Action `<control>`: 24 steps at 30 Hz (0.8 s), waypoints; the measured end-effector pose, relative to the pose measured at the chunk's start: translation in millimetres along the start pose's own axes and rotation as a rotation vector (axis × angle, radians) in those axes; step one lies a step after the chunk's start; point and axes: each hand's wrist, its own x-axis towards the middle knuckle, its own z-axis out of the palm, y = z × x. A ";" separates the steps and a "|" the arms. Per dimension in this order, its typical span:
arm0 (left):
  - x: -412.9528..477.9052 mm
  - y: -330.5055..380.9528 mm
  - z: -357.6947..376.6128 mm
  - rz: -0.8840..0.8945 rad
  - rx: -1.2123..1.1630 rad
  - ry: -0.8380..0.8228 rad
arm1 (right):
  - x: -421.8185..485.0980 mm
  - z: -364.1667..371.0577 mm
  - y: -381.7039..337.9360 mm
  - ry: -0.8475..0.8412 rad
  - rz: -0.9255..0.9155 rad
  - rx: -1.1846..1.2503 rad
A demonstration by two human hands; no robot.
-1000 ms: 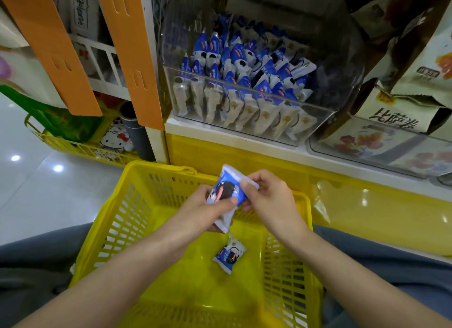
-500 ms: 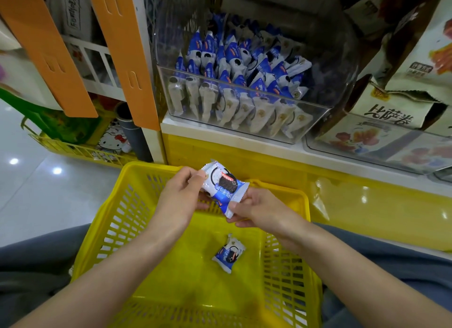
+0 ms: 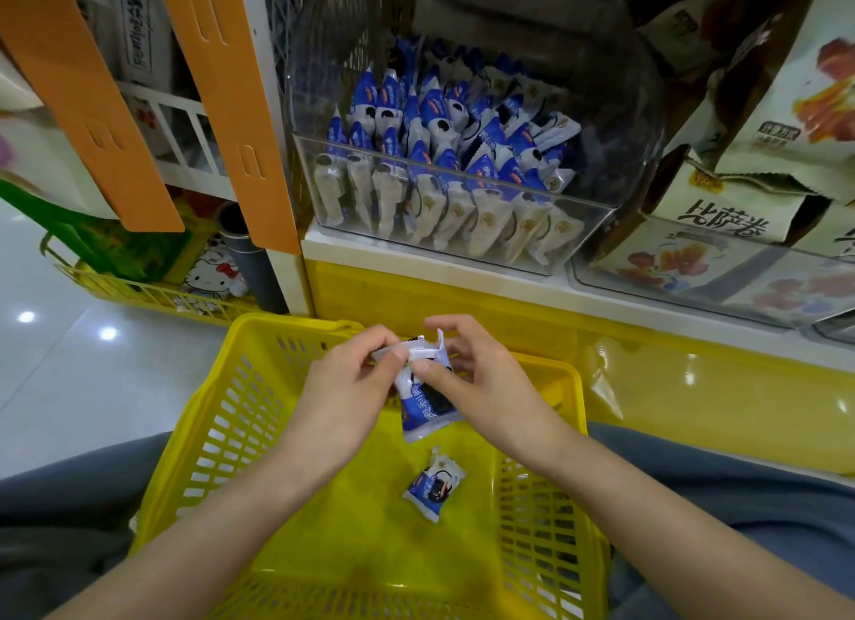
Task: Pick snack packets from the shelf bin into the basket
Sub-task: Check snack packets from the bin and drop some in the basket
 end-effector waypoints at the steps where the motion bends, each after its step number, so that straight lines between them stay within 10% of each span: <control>1: 1.0 1.2 1.6 -0.071 -0.113 0.002 | 0.1 -0.2 -1.1 0.004 -0.008 -0.004; 5: 2.4 3.6 2.7 -0.188 -0.294 0.037 | 2.7 0.2 -3.0 -0.005 -0.048 -0.029; 14: -2.9 2.0 0.5 0.210 0.235 0.009 | 0.2 -3.9 -3.9 0.118 -0.146 -0.146; 24: 7.0 0.5 0.5 -0.011 0.063 0.061 | -1.4 -12.9 -12.1 0.297 -0.381 -0.438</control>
